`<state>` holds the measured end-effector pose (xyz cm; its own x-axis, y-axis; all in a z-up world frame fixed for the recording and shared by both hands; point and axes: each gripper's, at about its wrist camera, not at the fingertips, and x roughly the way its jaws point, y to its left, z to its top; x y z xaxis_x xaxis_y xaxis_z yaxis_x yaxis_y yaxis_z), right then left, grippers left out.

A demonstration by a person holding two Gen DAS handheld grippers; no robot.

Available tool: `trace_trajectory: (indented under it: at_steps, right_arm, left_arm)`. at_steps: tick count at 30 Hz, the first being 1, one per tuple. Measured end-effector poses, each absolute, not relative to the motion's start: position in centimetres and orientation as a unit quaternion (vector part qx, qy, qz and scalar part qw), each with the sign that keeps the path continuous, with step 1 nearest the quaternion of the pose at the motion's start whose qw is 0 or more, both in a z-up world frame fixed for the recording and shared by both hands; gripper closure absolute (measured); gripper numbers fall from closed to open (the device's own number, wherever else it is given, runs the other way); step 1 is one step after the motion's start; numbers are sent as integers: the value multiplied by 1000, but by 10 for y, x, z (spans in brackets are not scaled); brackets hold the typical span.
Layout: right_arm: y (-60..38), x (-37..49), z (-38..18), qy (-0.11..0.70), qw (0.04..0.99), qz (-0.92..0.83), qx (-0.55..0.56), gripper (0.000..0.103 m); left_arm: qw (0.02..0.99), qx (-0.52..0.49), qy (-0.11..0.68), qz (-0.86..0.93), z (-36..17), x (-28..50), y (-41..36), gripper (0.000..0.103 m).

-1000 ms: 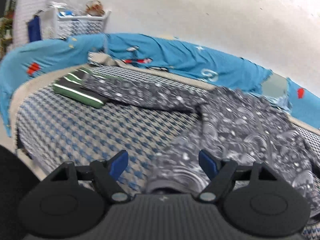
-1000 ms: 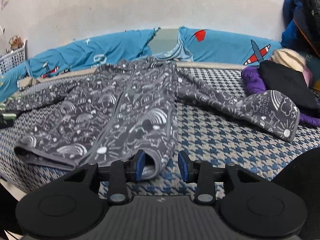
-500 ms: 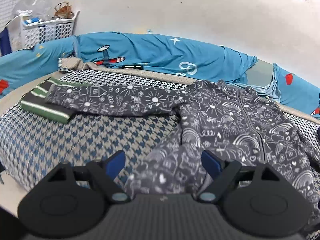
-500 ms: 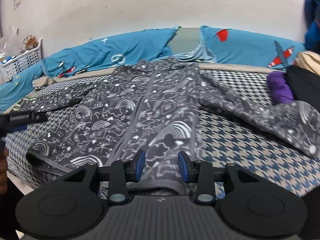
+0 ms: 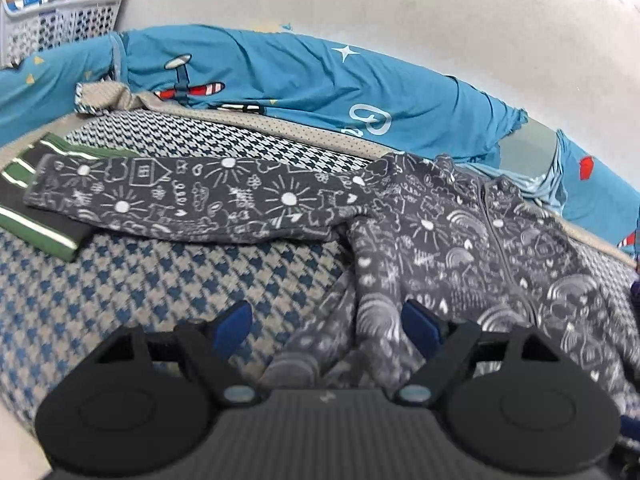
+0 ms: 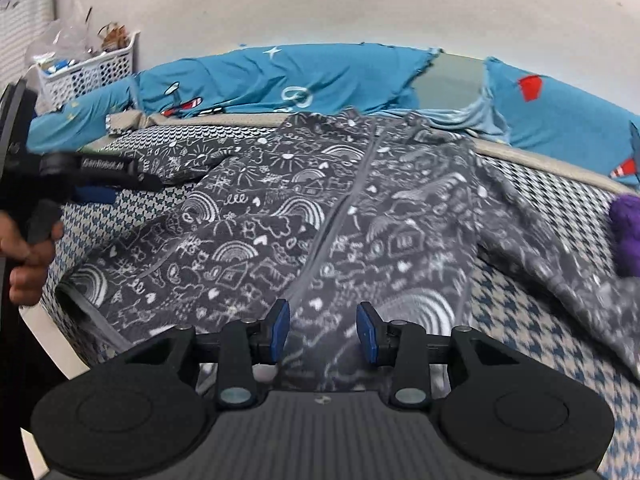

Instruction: Fold clothes

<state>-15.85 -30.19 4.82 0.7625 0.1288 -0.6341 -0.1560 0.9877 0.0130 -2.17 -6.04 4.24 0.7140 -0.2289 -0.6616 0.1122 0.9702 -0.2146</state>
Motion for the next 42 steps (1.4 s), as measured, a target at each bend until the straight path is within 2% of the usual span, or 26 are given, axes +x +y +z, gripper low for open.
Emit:
trace_trajectory:
  at_steps: [17, 23, 34, 36, 38, 42]
  right_arm:
    - [-291, -80, 36, 345, 929, 117, -66, 66]
    - [-299, -64, 32, 370, 921, 117, -20, 66]
    - [-296, -59, 29, 376, 919, 122, -16, 66]
    - [-295, -58, 28, 377, 918, 123, -17, 66]
    - [-294, -57, 28, 377, 917, 124, -19, 66]
    - [-292, -56, 26, 380, 917, 123, -26, 66]
  left_arm:
    - [886, -187, 413, -98, 20, 88, -68, 22]
    - [873, -209, 428, -100, 10, 108, -71, 22]
    - [848, -258, 454, -85, -12, 132, -77, 22]
    - [850, -258, 452, -79, -14, 135, -78, 26]
    - [852, -259, 448, -77, -15, 138, -78, 45]
    - [852, -265, 446, -75, -18, 146, -73, 64]
